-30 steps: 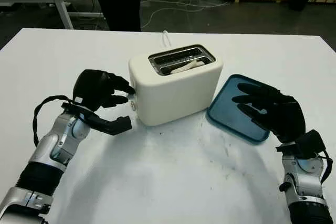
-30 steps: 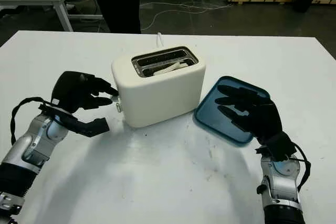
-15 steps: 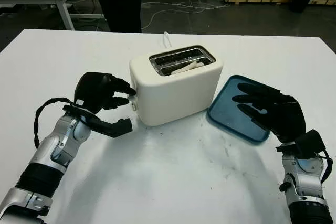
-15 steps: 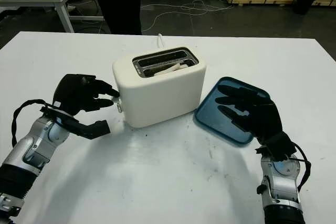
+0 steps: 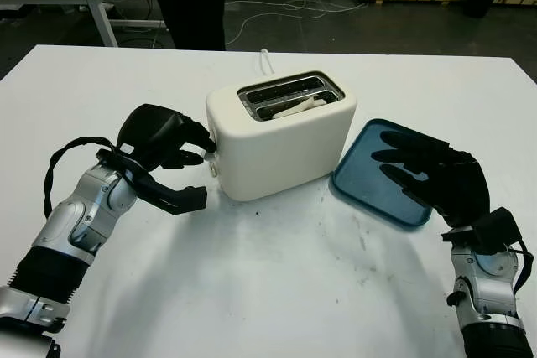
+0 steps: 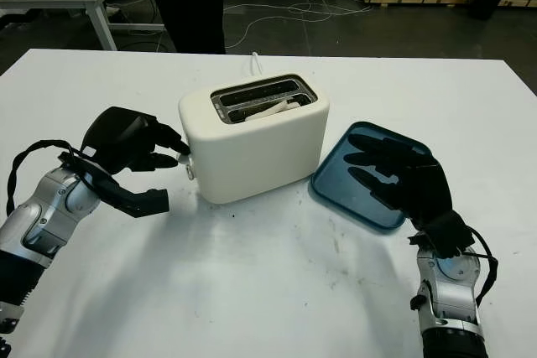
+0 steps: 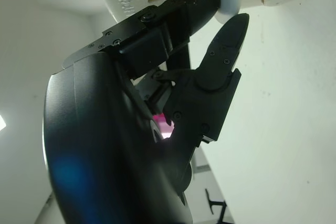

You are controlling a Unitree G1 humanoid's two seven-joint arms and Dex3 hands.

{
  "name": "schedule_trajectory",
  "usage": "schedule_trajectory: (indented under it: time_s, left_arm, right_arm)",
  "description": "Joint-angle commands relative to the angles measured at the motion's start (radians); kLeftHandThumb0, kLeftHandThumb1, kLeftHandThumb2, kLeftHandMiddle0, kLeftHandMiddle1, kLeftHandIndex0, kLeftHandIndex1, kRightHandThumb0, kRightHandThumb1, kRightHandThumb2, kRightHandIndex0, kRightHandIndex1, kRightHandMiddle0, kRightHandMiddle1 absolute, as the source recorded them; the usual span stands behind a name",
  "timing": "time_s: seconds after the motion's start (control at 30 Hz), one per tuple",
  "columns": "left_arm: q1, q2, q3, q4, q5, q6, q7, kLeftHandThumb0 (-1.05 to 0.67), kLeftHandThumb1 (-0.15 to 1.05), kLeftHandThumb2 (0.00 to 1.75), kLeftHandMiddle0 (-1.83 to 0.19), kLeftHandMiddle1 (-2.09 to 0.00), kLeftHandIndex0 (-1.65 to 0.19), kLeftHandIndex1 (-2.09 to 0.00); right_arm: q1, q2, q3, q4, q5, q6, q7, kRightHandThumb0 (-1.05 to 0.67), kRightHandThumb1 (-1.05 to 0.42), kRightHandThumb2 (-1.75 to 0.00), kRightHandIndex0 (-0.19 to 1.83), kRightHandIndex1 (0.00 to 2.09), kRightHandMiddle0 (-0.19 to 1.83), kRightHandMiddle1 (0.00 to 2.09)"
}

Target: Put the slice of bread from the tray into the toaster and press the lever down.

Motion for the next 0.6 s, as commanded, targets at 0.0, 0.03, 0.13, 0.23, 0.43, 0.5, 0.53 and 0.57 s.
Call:
schedule_trajectory:
  time_s: [0.0,0.03,0.13,0.23,0.43,0.5,0.53,0.57]
  left_arm:
    - [0.013,-0.018,-0.060,-0.014,0.029,0.000,-0.068,-0.42,0.83,0.00,-0.91,-1.39,-1.43,-0.07]
    - [0.014,-0.019,-0.065,-0.021,0.028,0.006,-0.084,-0.41,0.83,0.00,-0.90,-1.42,-1.44,-0.08]
    - [0.019,-0.025,-0.083,-0.035,0.031,0.018,-0.116,-0.40,0.83,0.00,-0.92,-1.30,-1.38,-0.05]
    - [0.036,-0.049,-0.099,-0.050,0.034,0.037,-0.117,-0.40,0.82,0.00,-1.01,-1.10,-1.34,-0.02]
    - [0.129,-0.188,-0.160,-0.011,0.029,0.095,-0.023,-0.40,0.87,0.01,-0.91,-1.13,-1.31,-0.01]
    - [0.167,-0.271,-0.209,0.082,0.051,0.102,0.070,-0.40,0.89,0.01,-0.91,-1.10,-1.28,0.00]
    - [0.175,-0.308,-0.233,0.138,0.063,0.102,0.112,-0.40,0.89,0.01,-0.89,-1.27,-1.33,-0.03]
    - [0.181,-0.350,-0.252,0.200,0.061,0.112,0.125,-0.41,0.90,0.01,-0.86,-1.39,-1.35,-0.05]
  right_arm:
    - [0.010,-0.001,-0.004,-0.023,0.012,-0.002,0.006,-0.16,-0.92,-0.06,0.72,0.62,0.90,0.00]
    - [0.013,-0.002,-0.004,-0.024,0.012,-0.005,0.007,-0.16,-0.92,-0.06,0.71,0.62,0.89,0.00]
    - [0.024,-0.009,-0.006,-0.033,-0.003,-0.006,-0.001,-0.19,-0.92,-0.06,0.72,0.61,0.90,0.00]
    - [0.042,-0.012,-0.012,-0.056,0.009,0.013,0.003,-0.20,-0.92,-0.05,0.72,0.60,0.90,0.00]
    - [0.079,-0.035,-0.032,-0.092,0.034,0.031,0.029,-0.16,-0.92,-0.06,0.71,0.59,0.90,0.00]
    - [0.079,-0.044,-0.035,-0.089,0.029,0.027,0.035,-0.16,-0.92,-0.06,0.72,0.59,0.90,0.00]
    - [0.076,-0.048,-0.036,-0.084,0.028,0.026,0.038,-0.15,-0.92,-0.06,0.72,0.59,0.90,0.00]
    - [0.072,-0.051,-0.035,-0.081,0.028,0.026,0.042,-0.14,-0.92,-0.06,0.73,0.59,0.90,0.00]
